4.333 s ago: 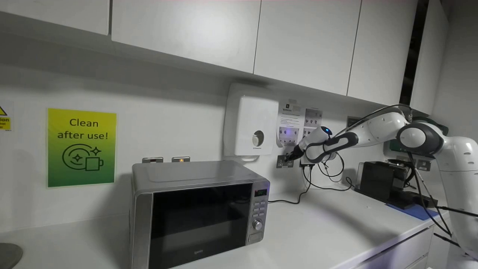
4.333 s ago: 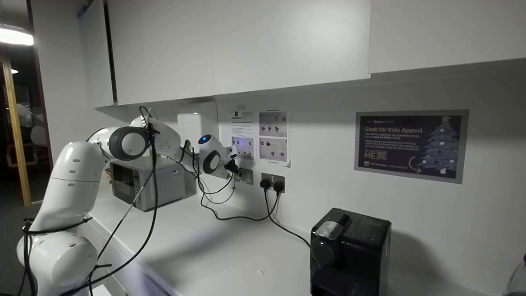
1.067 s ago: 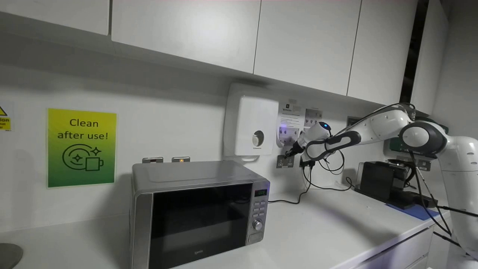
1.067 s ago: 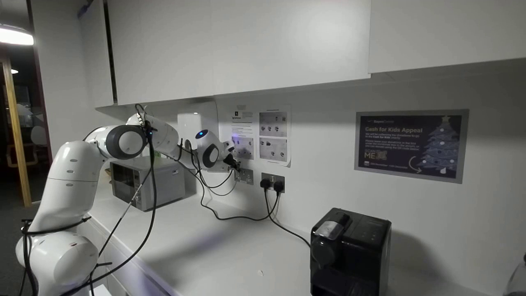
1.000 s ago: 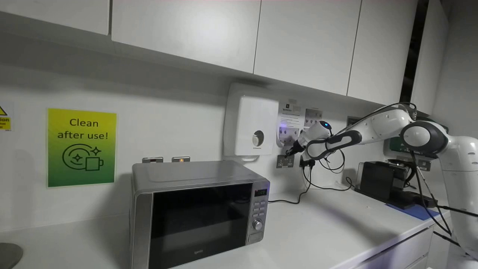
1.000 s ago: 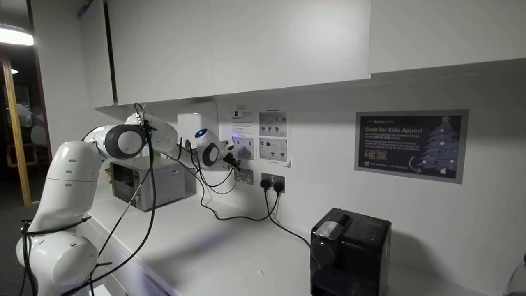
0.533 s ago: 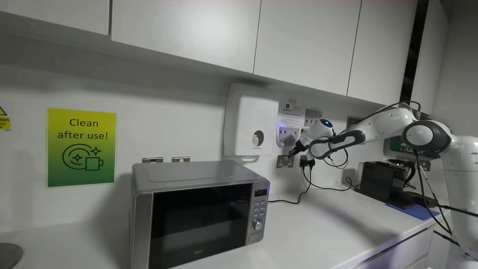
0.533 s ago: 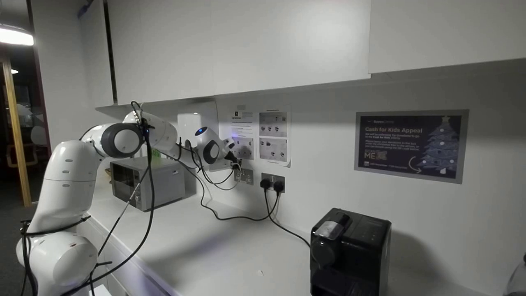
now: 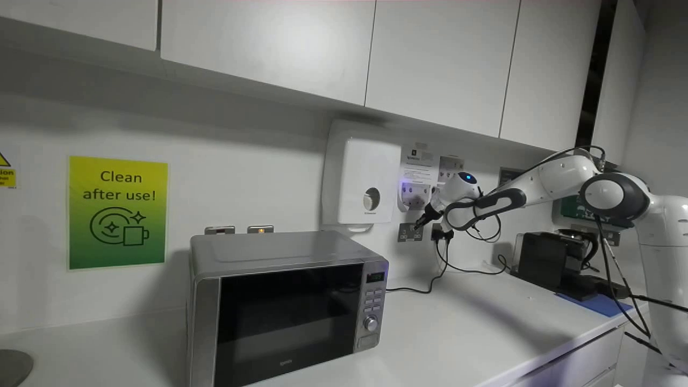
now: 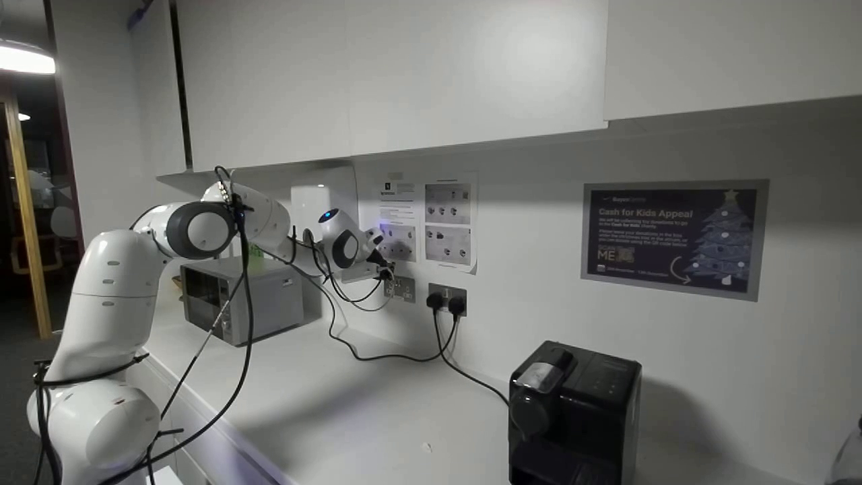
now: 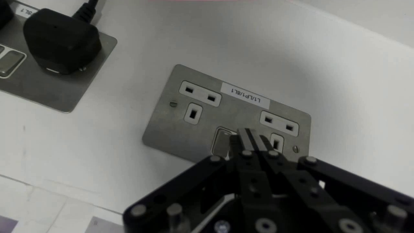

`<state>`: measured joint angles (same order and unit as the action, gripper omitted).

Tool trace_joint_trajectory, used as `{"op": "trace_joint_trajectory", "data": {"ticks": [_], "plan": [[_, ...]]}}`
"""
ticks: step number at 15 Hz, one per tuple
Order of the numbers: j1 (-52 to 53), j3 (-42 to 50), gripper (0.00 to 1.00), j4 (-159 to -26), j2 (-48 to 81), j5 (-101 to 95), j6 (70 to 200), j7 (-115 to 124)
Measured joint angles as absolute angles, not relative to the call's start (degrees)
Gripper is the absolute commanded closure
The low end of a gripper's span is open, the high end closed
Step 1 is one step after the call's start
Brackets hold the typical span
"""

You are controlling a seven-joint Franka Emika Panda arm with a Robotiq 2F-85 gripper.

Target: Press the switches on the bottom left socket.

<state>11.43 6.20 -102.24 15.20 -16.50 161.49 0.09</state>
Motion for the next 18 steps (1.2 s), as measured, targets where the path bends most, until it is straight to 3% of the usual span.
{"op": "trace_joint_trajectory", "data": {"ticks": [18], "plan": [[10.4, 4.5, 1.0, -101.9, 17.2, -16.3, 161.6, 0.2]]}}
